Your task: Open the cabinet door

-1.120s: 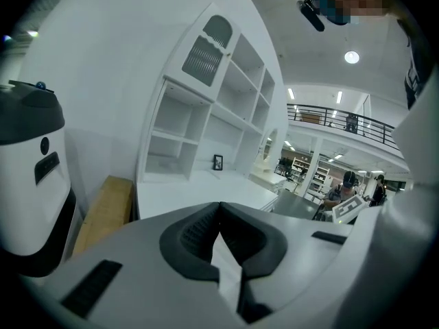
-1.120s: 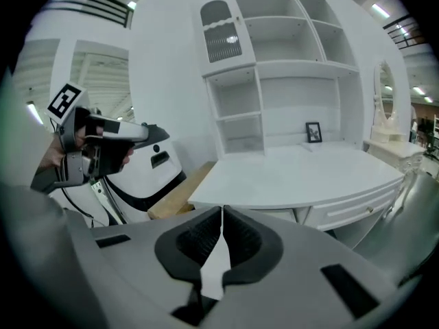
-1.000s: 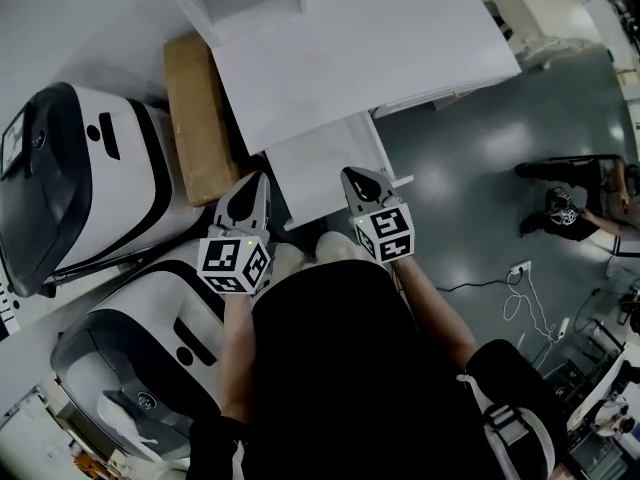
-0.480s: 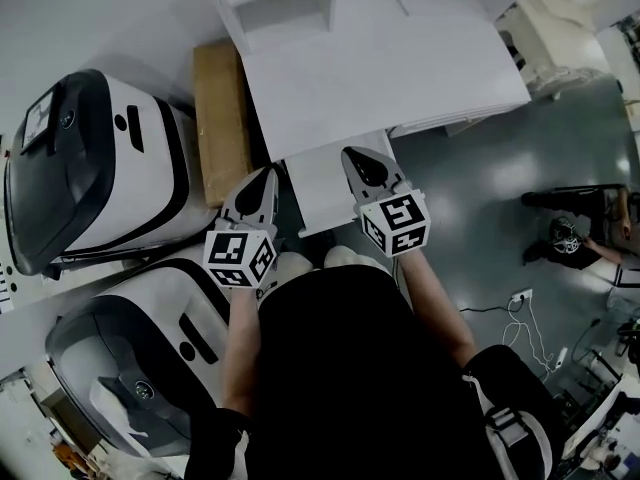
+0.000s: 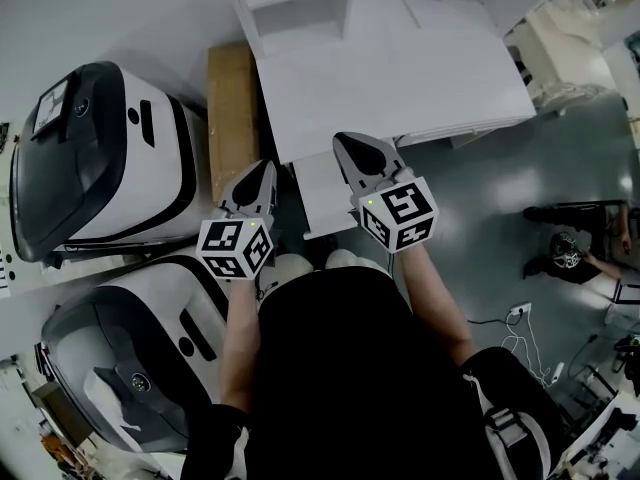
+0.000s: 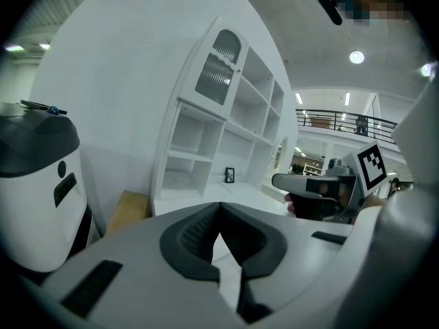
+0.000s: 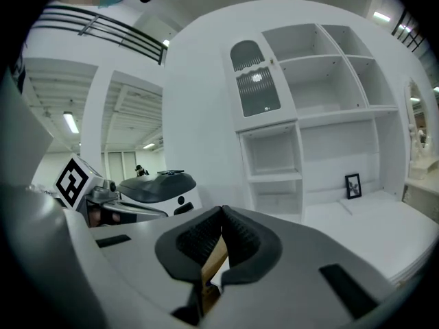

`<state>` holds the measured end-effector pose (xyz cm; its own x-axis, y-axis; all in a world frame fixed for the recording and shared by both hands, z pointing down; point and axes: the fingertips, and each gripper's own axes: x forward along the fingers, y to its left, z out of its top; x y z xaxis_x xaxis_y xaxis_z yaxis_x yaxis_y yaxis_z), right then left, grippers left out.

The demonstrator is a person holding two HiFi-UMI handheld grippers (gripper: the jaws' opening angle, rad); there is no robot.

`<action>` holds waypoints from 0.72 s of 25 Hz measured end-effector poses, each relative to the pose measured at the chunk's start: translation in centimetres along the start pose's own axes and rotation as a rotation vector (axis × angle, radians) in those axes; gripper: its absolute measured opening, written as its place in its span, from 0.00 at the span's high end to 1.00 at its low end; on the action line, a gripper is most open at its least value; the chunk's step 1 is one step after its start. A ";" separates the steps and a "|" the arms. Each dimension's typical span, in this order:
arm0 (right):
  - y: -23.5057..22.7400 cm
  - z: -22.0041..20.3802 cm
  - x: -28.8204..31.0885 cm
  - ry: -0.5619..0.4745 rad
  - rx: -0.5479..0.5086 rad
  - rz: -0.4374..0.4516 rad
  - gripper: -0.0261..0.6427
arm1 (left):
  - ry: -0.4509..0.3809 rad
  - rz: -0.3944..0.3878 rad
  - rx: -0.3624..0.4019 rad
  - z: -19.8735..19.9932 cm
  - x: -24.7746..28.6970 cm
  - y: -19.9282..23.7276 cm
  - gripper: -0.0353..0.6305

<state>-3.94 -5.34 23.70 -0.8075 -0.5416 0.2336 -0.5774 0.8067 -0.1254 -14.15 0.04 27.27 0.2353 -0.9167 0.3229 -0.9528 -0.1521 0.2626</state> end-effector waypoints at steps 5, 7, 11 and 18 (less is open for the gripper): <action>0.7 1.0 0.0 -0.015 -0.017 0.019 0.94 | 0.003 0.005 0.027 0.6 -0.3 -0.1 0.91; 0.8 1.3 -0.1 -0.019 -0.022 0.019 0.94 | 0.000 -0.004 0.031 0.9 -0.3 -0.3 0.91; 0.8 1.6 -0.2 -0.013 -0.043 0.013 0.94 | -0.005 -0.012 0.033 1.1 -0.5 -0.4 0.91; 0.9 1.6 0.0 -0.008 -0.056 0.007 0.94 | -0.004 -0.007 0.044 1.3 -0.5 -0.3 0.91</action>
<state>-4.60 -5.00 22.05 -0.8128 -0.5372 0.2256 -0.5638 0.8227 -0.0725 -14.23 0.04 25.89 0.2417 -0.9169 0.3177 -0.9586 -0.1749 0.2248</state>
